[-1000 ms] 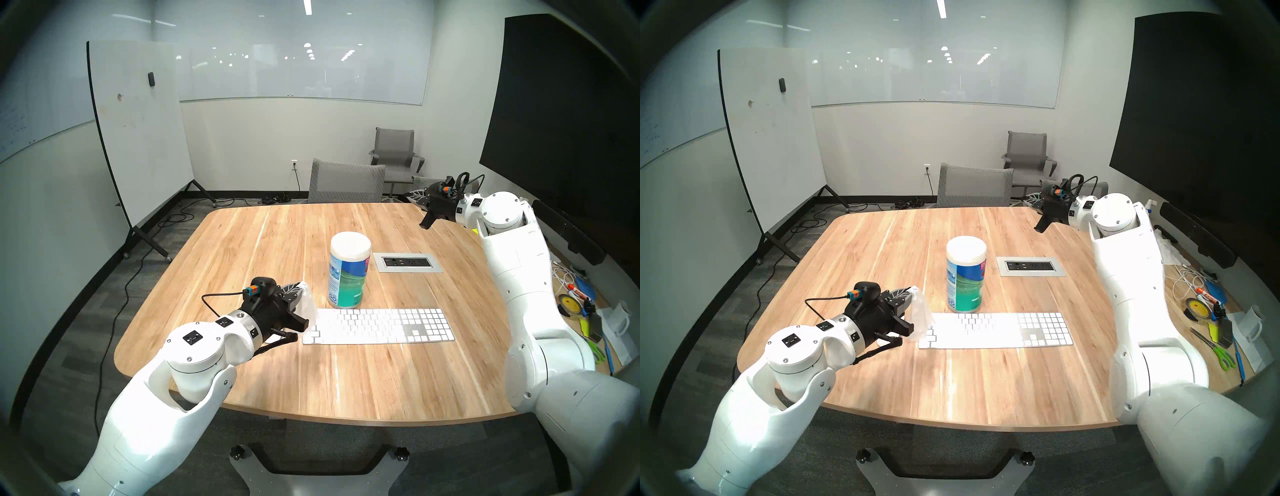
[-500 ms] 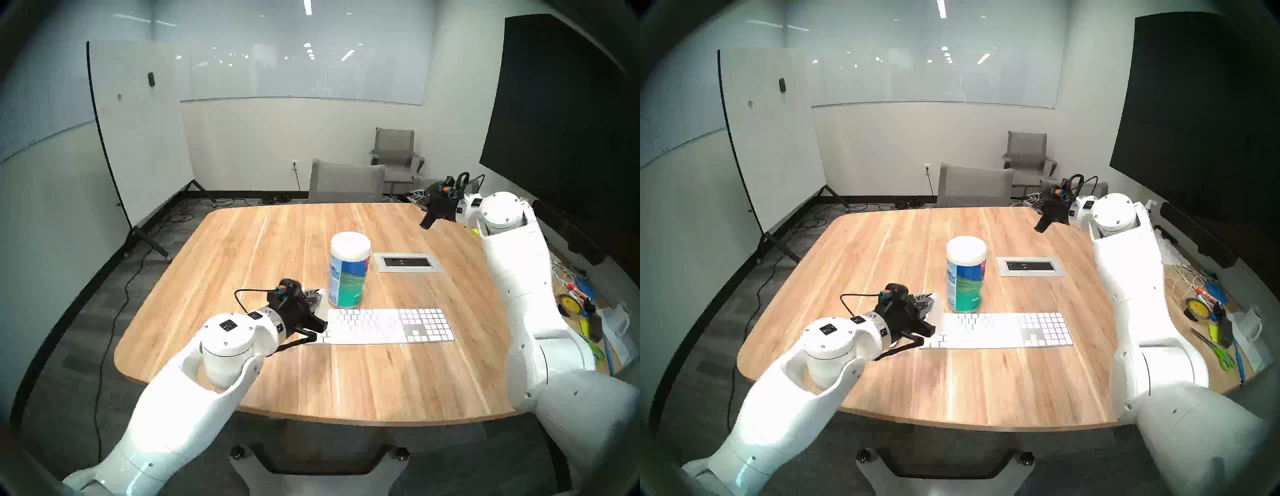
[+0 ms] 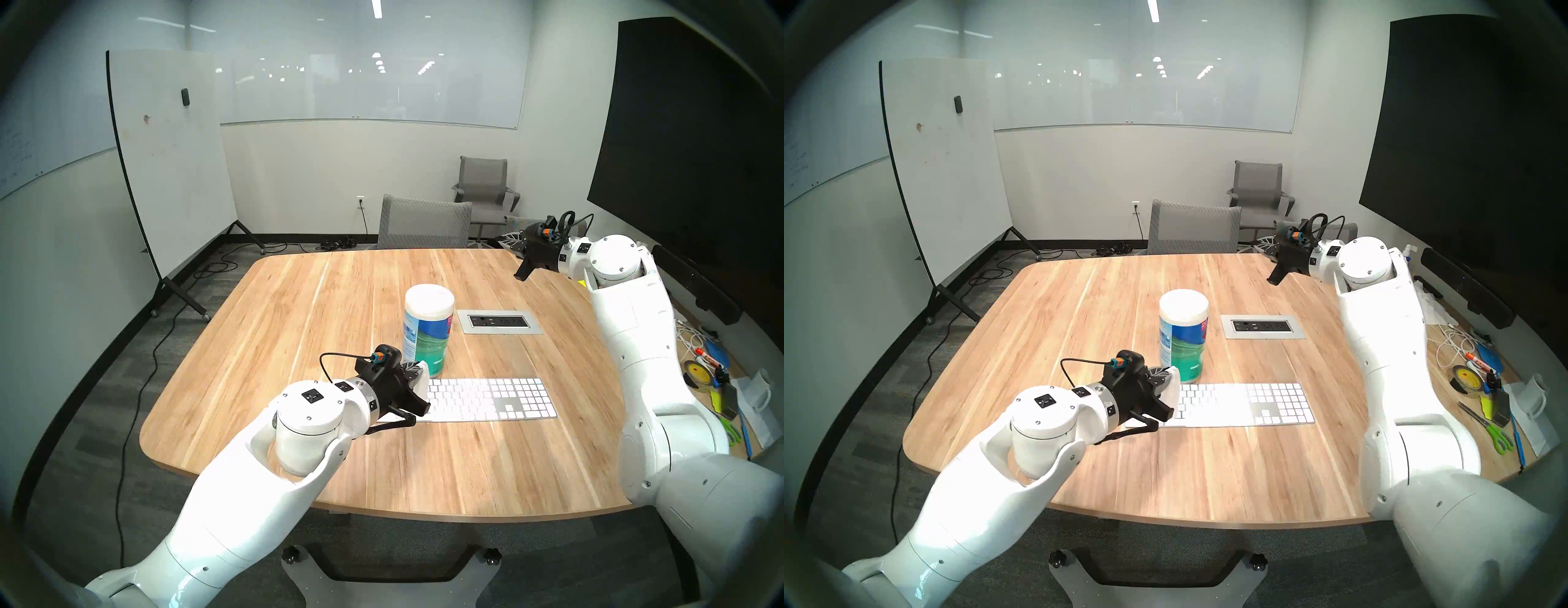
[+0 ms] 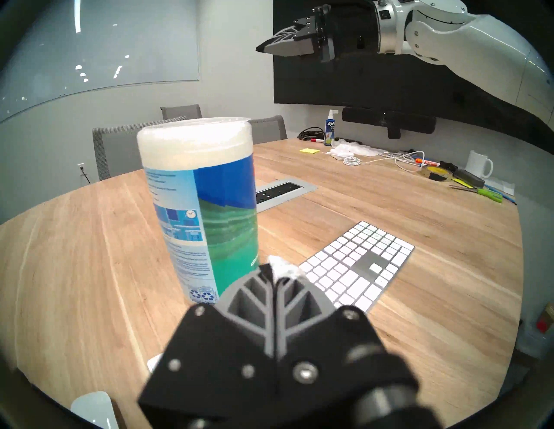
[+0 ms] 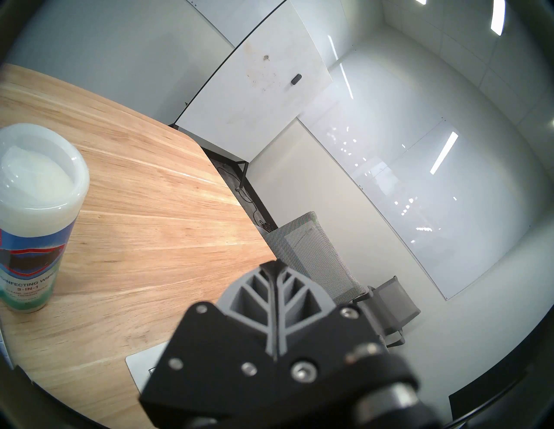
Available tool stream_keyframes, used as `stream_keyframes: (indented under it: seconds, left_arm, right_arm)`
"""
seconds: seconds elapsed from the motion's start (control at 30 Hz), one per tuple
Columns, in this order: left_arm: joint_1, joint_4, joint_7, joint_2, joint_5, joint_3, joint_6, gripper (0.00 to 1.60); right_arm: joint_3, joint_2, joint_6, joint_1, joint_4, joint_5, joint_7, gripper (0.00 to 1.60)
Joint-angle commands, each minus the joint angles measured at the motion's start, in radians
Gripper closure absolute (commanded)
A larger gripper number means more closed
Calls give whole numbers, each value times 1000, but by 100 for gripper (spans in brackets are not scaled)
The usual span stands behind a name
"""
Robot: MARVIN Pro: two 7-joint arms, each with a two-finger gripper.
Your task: Wipe the keyboards and mice with a disinfecting wipe, then set the wipe down
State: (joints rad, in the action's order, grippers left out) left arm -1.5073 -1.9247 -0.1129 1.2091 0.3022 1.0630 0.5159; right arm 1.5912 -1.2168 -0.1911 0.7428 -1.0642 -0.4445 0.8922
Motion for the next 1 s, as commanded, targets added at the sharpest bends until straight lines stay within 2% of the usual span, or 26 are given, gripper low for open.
stream_keyframes:
  seconds: [0.0,0.2,0.43,0.5,0.67,0.8,0.97]
  left_arm:
    - [-35,-17,20,12,5,11,-43,160]
    - [-51,-14,14,-11,6,25,-49,160]
    - [-53,60,9,-19,13,41,-81,160]
    - [-54,99,-1,-24,29,64,-104,160]
    - [-56,127,-10,-25,50,96,-135,160]
    - [-43,142,-25,-28,52,101,-150,160]
    - [14,162,-40,-6,43,71,-120,160]
  right_arm:
    - [3,-3,0,-29,-16,4,-2,160]
    - [3,-3,0,-29,-16,4,-2,160]
    - [3,-3,0,-29,-16,4,-2,160]
    - [3,-3,0,-28,-16,4,-2,160]
    - [3,-3,0,-28,-16,4,-2,160]
    - [3,-3,0,-29,-16,4,-2,160]
    - [3,-3,0,-28,-16,4,-2,160]
